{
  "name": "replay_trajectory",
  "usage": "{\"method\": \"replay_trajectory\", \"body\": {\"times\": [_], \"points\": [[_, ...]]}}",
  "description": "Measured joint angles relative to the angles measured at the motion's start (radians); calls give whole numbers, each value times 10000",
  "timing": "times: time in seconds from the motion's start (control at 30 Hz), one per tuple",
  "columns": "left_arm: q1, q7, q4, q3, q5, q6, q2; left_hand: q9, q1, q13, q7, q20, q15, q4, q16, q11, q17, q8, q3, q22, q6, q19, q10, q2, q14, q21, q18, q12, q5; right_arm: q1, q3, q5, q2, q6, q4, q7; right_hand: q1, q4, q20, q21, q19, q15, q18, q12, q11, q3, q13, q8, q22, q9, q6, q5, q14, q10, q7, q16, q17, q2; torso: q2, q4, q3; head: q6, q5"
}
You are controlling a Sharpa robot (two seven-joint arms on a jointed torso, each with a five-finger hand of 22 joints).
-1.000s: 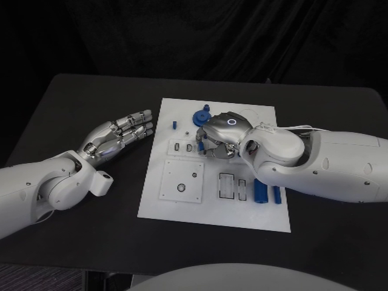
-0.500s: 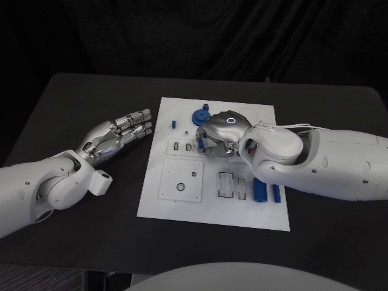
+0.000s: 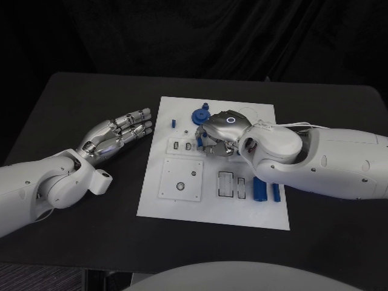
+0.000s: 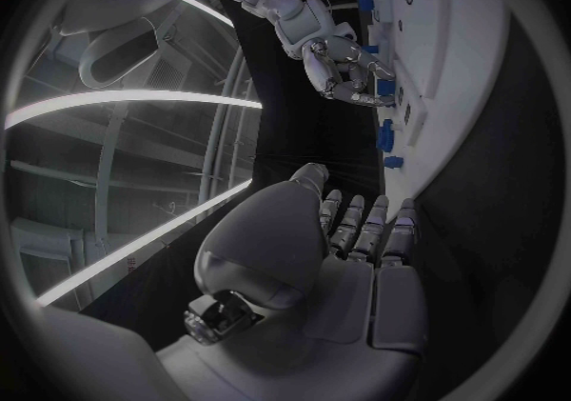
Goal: Assemble the parts on the task board
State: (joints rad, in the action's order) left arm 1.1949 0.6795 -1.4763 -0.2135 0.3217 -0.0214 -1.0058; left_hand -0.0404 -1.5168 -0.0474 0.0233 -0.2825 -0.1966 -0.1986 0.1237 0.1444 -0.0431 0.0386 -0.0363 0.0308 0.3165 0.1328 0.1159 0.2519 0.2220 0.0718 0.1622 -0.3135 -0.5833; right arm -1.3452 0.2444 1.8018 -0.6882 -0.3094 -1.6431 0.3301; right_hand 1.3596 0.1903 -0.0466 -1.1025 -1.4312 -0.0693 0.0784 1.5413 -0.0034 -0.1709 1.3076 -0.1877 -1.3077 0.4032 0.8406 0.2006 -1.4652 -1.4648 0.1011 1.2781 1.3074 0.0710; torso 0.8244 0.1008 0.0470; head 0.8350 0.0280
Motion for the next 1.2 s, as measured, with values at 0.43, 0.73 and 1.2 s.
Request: {"method": "replay_trajectory", "body": {"times": [0.43,0.73,1.2], "points": [[-12,0,28,0,0,-15,13,0,0,0,0,-36,0,0,0,37,0,0,-1,0,0,-36,-37,0,0,0,0,0,0,0,-10,8,4,16,9,5,-115,7,0,49,0,0,-1,-40,0,127,0,242,1,-218,-379,-485,0,0,15,0,0,67,2,0,1,0,16],[-24,0,59,0,0,-24,17,0,0,0,0,-36,0,28,0,37,0,0,27,0,0,-36,-37,0,0,0,1,0,0,0,-10,9,-52,-12,8,5,-299,94,0,163,0,0,-1,-79,-1,293,-1,596,2,-614,-1089,-952,0,0,-50,-47,0,65,2,2,2,10,28],[-32,0,57,0,0,14,-12,-28,106,-22,106,-75,-71,110,71,69,0,49,219,21,216,3,50,-106,71,0,1,-225,-79,34,17,10,-447,-869,-184,-262,-651,994,55,203,-55,-1,-1,-232,-1,411,5,1122,2,-1673,-2648,-1442,-1,-1,-183,-46,0,871,2,4,1,8,-59]]}}
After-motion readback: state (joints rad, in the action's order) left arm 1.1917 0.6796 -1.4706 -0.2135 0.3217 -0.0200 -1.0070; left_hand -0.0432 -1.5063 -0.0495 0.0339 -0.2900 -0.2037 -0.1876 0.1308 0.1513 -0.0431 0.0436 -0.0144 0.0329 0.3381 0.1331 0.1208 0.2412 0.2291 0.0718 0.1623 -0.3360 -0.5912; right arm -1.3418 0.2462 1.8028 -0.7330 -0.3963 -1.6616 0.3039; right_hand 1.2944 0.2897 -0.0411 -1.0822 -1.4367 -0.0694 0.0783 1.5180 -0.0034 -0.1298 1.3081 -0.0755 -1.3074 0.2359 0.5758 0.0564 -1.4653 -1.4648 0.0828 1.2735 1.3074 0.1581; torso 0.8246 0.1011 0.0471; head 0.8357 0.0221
